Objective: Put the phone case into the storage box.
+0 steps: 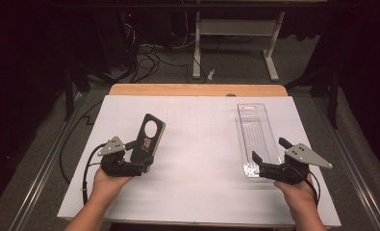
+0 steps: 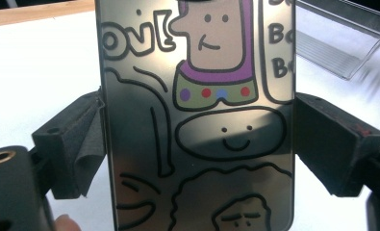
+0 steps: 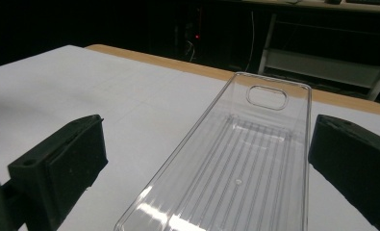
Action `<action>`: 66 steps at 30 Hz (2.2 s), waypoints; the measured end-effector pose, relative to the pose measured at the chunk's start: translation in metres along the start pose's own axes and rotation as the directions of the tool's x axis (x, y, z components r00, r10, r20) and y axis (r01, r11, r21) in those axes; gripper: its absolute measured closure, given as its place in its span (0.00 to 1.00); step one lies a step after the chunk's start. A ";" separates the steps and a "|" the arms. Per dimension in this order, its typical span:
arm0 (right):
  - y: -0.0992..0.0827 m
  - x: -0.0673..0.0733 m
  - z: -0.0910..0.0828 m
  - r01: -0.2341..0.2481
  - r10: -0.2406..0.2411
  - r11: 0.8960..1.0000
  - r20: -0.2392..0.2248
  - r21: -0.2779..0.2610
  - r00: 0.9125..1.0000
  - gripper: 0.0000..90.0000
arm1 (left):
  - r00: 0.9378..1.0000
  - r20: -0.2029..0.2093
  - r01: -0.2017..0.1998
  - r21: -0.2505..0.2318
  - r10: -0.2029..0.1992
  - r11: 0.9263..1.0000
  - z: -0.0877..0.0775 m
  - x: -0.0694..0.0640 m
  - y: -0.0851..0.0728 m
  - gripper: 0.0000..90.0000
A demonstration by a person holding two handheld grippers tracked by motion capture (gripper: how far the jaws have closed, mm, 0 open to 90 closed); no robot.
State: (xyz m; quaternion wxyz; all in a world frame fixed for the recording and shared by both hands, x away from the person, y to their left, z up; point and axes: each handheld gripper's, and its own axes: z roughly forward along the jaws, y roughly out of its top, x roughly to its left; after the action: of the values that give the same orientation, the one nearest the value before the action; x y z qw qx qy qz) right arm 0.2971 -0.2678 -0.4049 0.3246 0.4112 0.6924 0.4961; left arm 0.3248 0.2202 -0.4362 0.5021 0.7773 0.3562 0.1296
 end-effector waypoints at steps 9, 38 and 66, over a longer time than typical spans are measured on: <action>0.019 0.009 0.010 0.018 -0.018 1.000 -0.013 -0.017 1.000 0.00 | 1.000 0.009 -0.014 0.000 0.014 1.000 0.000 -0.003 0.002 0.14; 0.049 0.066 0.057 0.061 -0.067 0.997 -0.126 -0.055 0.990 0.00 | 0.997 0.071 -0.038 0.001 0.038 0.999 0.003 -0.009 0.005 0.14; 0.020 0.080 0.060 0.058 -0.056 0.998 -0.202 0.003 0.978 0.00 | 0.984 0.155 -0.089 0.013 0.086 0.996 0.008 -0.021 0.006 0.14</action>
State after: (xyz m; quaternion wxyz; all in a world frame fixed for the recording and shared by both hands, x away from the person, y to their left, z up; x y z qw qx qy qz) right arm 0.3176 -0.1681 -0.4073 0.2651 0.3401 0.7354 0.5227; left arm 0.3166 0.1989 -0.4316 0.5142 0.8048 0.2832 0.0875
